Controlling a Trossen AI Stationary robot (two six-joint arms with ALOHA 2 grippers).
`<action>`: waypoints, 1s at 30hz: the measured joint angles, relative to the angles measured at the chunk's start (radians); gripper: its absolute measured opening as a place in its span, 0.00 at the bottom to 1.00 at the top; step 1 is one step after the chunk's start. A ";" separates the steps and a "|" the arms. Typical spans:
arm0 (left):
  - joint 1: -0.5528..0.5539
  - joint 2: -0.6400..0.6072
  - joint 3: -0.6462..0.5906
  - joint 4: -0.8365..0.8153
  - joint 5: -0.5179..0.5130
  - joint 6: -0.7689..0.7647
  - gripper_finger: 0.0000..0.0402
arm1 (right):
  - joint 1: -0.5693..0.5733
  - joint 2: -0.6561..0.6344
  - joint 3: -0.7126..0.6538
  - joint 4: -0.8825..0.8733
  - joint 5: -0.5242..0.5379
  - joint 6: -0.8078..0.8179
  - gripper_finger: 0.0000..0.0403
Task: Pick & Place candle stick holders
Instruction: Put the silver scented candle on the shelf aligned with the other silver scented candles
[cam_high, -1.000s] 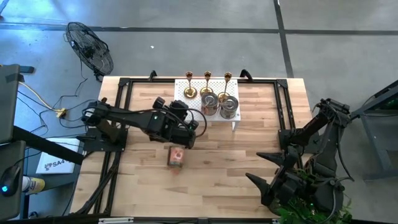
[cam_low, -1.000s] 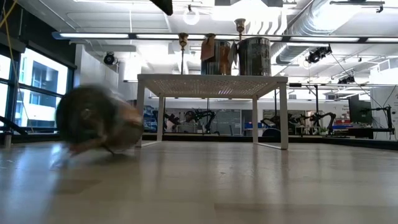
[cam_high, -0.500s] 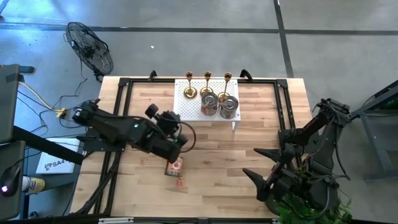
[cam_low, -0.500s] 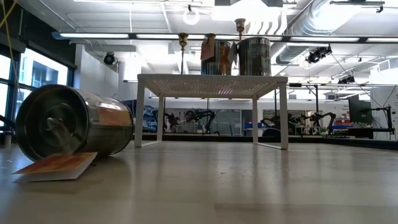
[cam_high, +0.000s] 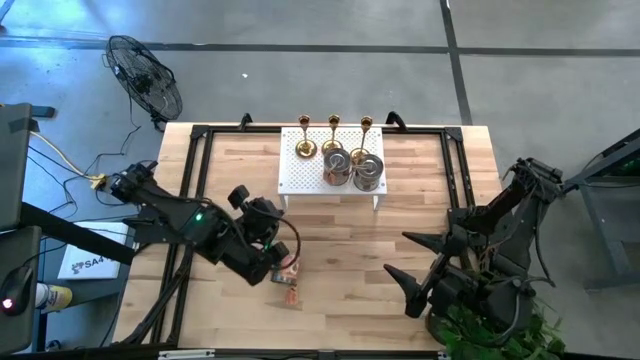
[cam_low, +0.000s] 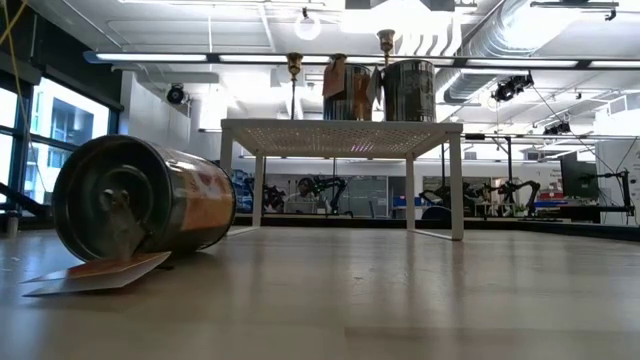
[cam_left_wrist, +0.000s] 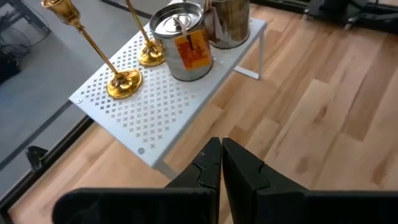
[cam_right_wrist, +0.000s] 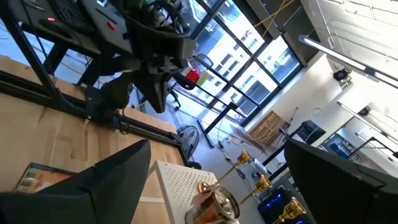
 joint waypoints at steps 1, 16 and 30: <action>-0.007 0.000 0.000 0.000 -0.004 -0.007 0.03 | 0.000 0.000 0.000 0.000 -0.004 0.002 0.90; -0.052 -0.001 0.000 0.002 -0.004 -0.071 0.37 | 0.000 0.000 0.000 -0.005 -0.103 0.101 0.90; -0.050 0.007 -0.001 -0.008 0.160 -0.187 0.95 | 0.000 0.000 0.000 -0.054 -0.148 0.156 0.90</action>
